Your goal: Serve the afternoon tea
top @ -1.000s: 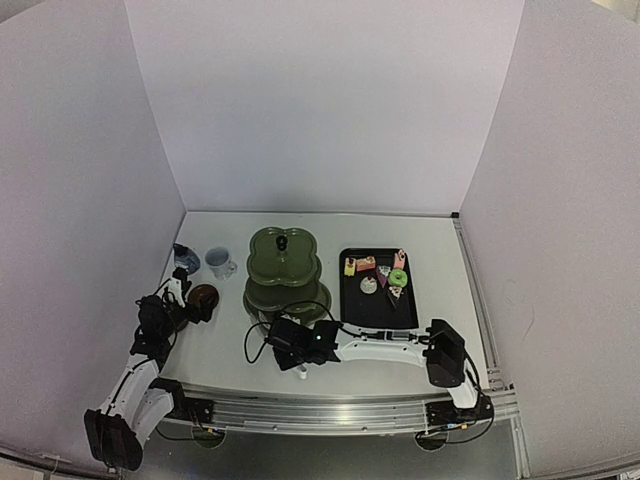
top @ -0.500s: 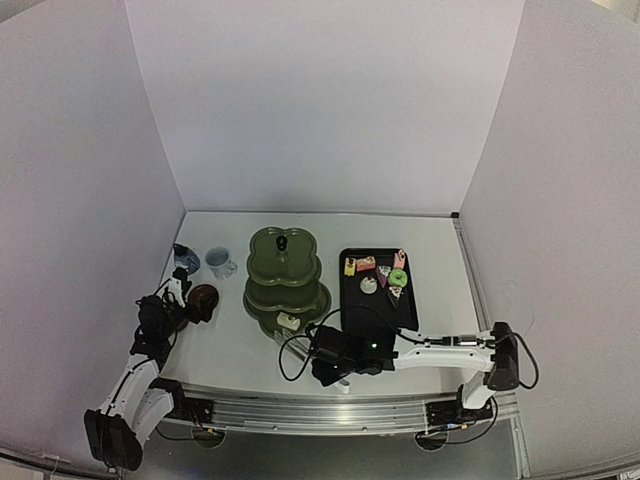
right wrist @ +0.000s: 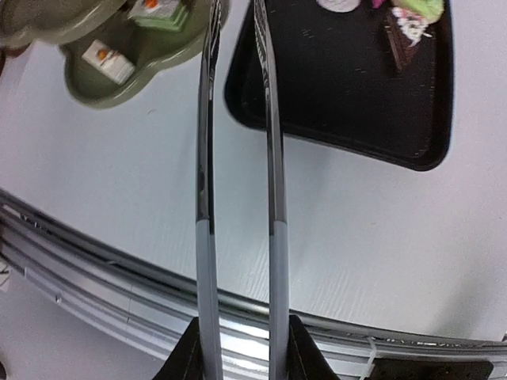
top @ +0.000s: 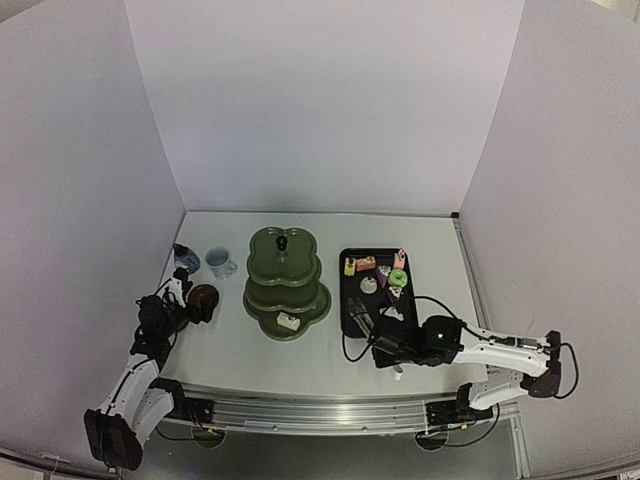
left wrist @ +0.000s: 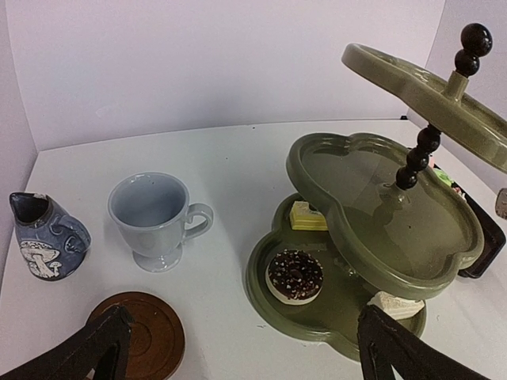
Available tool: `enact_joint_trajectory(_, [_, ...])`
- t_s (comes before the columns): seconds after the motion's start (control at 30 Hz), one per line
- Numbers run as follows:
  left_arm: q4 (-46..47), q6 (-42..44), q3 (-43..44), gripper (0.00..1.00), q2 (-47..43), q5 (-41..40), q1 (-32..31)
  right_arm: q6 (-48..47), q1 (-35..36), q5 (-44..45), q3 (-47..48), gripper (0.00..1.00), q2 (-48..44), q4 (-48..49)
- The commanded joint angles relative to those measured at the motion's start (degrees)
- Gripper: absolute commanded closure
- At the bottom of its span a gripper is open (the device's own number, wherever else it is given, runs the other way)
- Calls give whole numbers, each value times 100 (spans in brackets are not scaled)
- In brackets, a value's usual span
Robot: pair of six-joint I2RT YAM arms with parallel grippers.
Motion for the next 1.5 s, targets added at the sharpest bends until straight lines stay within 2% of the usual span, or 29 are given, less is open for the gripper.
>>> enact_joint_trajectory(0.0, [100,-8,-39,0,28,54,-10,300,-749,556,-125,72,-78,-521])
enact_joint_trajectory(0.1, [97,5,-36,0,36,50,-11,221,-1222,528,-77,72,186,-667])
enact_joint_trajectory(0.3, [115,17,-45,0,73,42,-2,275,-1726,475,-232,71,257,-757])
enact_joint_trajectory(0.63, [135,4,-55,0,94,87,2,-419,-2332,-119,-421,68,578,-142])
enact_joint_trajectory(1.17, [110,-1,-44,0,93,88,5,-727,-2716,-448,-667,68,1121,486])
enact_joint_trajectory(1.23, [111,-1,-48,0,101,90,5,-753,-2718,-444,-666,70,1145,542])
enact_joint_trajectory(1.47, [107,16,-50,0,82,88,4,-669,-2718,-377,-703,92,972,538])
